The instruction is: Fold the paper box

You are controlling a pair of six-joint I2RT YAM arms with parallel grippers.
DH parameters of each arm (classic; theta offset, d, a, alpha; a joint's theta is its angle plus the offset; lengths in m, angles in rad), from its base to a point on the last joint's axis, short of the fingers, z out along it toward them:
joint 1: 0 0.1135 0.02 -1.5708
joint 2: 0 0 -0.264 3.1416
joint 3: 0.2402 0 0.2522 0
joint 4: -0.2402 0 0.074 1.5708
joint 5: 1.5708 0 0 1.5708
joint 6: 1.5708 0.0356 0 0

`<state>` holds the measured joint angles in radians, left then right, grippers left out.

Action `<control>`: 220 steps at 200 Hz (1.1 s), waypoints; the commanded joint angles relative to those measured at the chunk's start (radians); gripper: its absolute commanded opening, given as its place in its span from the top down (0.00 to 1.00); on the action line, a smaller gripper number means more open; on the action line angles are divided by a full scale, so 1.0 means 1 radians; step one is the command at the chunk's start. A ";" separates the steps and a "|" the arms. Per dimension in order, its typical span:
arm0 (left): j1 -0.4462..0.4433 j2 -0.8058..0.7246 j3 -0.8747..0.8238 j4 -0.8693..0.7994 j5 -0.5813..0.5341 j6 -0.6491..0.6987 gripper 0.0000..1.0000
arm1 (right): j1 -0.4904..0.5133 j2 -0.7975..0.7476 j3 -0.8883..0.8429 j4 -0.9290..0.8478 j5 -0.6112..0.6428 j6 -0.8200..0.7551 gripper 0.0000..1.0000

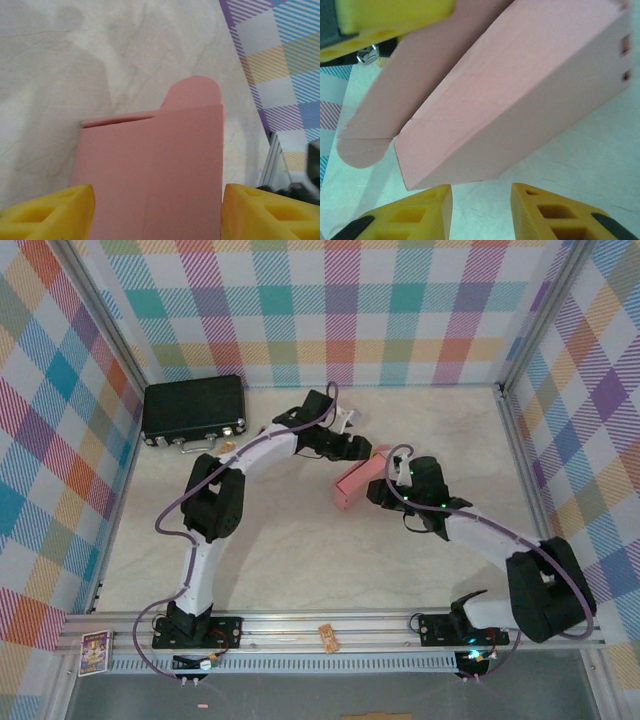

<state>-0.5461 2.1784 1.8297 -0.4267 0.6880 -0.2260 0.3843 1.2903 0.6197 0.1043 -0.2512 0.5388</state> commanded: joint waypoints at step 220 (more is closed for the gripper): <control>-0.240 -0.475 -0.336 -0.249 -0.760 -0.230 0.48 | -0.272 0.506 0.862 -0.852 -0.263 -1.359 0.50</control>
<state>-0.7750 1.6791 1.4544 -0.6529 -0.0479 -0.4568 0.1253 1.7691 1.4220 -0.6853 -0.4980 -0.7242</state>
